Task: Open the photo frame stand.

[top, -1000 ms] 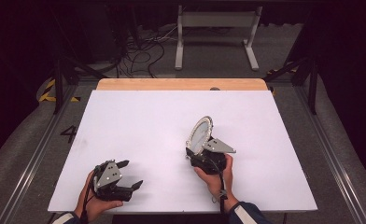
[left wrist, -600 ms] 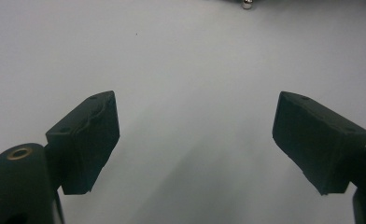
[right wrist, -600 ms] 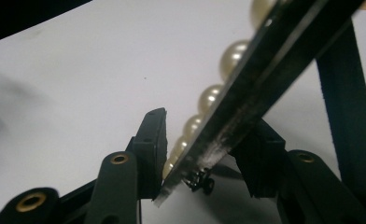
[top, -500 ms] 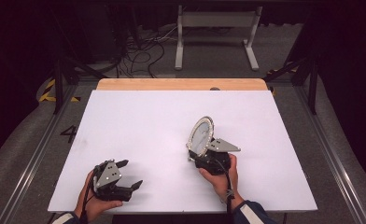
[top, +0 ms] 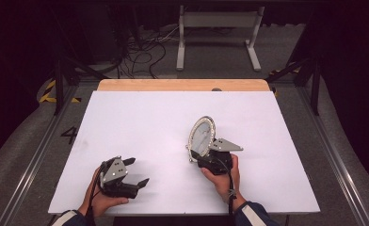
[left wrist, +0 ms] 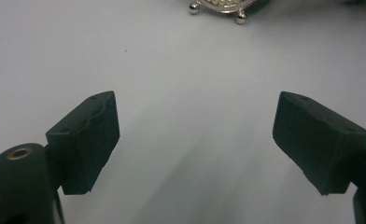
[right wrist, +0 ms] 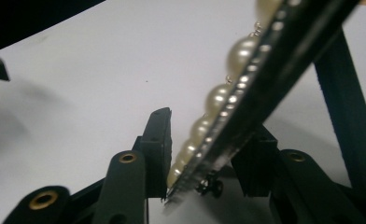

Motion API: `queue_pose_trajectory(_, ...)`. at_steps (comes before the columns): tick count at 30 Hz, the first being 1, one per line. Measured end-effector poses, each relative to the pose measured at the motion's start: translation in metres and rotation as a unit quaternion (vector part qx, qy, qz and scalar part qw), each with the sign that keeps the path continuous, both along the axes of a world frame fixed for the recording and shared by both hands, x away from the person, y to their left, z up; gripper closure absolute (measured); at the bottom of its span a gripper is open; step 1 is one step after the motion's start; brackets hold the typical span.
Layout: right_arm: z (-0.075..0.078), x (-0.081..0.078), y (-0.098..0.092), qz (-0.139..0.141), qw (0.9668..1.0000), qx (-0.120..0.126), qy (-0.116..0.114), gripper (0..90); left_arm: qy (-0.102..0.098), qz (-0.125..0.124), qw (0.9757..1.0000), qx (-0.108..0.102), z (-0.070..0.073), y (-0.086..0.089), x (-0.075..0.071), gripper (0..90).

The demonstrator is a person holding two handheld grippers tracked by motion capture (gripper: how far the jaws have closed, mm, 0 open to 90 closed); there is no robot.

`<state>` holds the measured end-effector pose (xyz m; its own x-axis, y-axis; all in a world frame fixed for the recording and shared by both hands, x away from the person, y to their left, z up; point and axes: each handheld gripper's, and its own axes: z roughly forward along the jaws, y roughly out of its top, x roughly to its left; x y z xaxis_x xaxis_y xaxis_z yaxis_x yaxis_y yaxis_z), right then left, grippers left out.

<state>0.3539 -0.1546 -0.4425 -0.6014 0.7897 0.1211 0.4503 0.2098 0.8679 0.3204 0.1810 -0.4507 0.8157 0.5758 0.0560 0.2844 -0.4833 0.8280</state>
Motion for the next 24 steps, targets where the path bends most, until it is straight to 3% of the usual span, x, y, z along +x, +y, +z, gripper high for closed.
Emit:
queue_pose_trajectory(5, 0.001, 0.001, -0.004, 0.015, 0.9999, -0.003, 0.004, 64.8, 0.004, -0.023, 0.9997, 0.013, 0.003, -0.016, 0.016, 19.2)
queue_pose_trajectory(14, 0.003, 0.005, -0.010, 0.044, 0.9989, -0.010, 0.016, 66.7, 0.004, -0.051, 0.9986, -0.016, 0.016, -0.053, 0.057, 18.5)
queue_pose_trajectory(18, 0.004, 0.009, -0.012, 0.063, 0.9976, -0.013, 0.024, 68.3, -0.004, -0.059, 0.9981, -0.013, 0.018, -0.072, 0.076, 18.8)
queue_pose_trajectory(24, 0.005, 0.015, -0.017, 0.086, 0.9956, -0.012, 0.033, 70.3, 0.011, -0.066, 0.9973, -0.031, 0.014, -0.084, 0.097, 18.2)
